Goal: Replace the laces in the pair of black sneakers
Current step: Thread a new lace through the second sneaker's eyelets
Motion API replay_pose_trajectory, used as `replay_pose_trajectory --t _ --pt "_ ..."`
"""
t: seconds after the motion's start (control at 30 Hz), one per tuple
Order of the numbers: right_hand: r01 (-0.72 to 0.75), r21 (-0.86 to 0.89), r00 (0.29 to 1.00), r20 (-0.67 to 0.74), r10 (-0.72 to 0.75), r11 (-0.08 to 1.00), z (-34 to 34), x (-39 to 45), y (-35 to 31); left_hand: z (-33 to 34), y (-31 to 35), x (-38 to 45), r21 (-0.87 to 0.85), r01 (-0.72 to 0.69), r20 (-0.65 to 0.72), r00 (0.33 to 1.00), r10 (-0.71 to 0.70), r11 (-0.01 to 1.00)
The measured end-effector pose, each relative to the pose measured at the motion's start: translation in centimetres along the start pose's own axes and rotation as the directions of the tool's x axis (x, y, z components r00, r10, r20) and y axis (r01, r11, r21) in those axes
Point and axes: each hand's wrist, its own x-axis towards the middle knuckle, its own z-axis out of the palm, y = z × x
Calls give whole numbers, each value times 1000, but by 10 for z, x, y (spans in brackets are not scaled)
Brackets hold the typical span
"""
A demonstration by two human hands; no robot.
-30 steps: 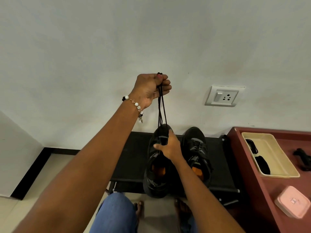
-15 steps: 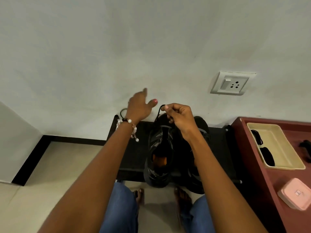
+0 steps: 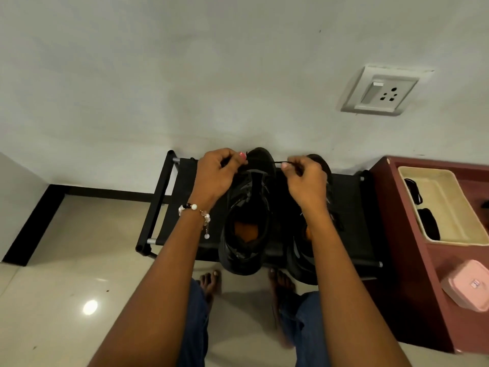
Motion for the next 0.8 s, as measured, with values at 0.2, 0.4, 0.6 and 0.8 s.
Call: replay_pose_trajectory --t 0.2,0.4,0.6,0.8 --pt "383 -88 911 200 -360 920 14 -3 -20 14 1 7 141 -91 49 995 85 986" --pt "219 157 967 95 -236 963 3 6 -19 3 1 11 168 -77 107 992 59 983" --pt "70 106 985 -162 -52 992 -6 17 -6 -13 -8 17 263 -72 32 997 66 962" --pt "476 -168 872 220 -438 863 12 9 -21 9 1 16 251 -104 81 993 87 962"
